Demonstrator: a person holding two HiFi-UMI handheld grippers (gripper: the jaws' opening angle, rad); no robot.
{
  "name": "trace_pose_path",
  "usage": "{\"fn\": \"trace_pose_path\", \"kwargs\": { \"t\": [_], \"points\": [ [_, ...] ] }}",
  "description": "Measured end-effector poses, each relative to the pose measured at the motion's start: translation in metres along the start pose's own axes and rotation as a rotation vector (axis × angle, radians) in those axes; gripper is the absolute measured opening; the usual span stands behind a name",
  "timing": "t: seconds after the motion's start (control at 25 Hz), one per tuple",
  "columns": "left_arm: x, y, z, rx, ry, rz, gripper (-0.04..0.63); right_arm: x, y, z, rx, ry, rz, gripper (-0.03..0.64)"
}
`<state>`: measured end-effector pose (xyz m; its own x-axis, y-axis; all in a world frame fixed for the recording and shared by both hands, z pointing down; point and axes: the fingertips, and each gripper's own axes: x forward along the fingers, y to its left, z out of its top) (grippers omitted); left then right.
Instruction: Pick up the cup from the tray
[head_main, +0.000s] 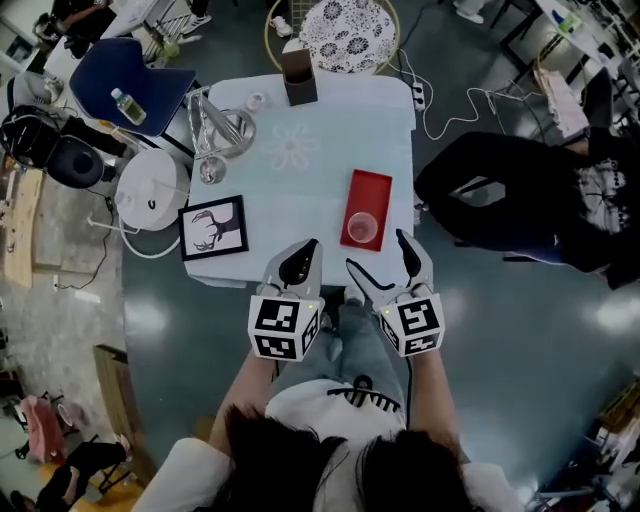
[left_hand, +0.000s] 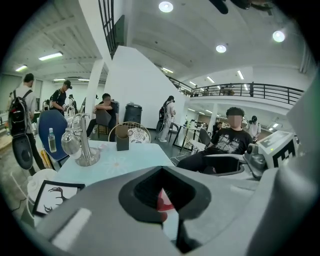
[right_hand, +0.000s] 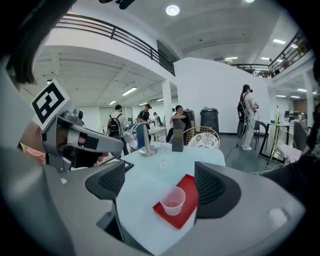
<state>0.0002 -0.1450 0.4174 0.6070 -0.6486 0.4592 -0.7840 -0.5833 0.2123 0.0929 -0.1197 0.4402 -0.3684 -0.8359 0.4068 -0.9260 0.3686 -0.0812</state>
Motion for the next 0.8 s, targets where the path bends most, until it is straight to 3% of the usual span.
{"fn": "trace_pose_path", "kwargs": {
  "t": [0.2,0.56,0.8],
  "points": [
    [0.019,0.006,-0.013,-0.063,0.040,-0.010,0.000,0.024,-0.014,-0.019,0.021,0.026,0.015,0.466],
    [0.047,0.029,-0.030,-0.107,0.071,0.043,0.000,0.070,-0.025,-0.062,0.009,0.099,0.021,0.468],
    [0.063,0.034,-0.050,-0.055,0.124,0.019,0.000,0.095,-0.041,-0.091,0.037,0.134,-0.028,0.476]
  ]
}}
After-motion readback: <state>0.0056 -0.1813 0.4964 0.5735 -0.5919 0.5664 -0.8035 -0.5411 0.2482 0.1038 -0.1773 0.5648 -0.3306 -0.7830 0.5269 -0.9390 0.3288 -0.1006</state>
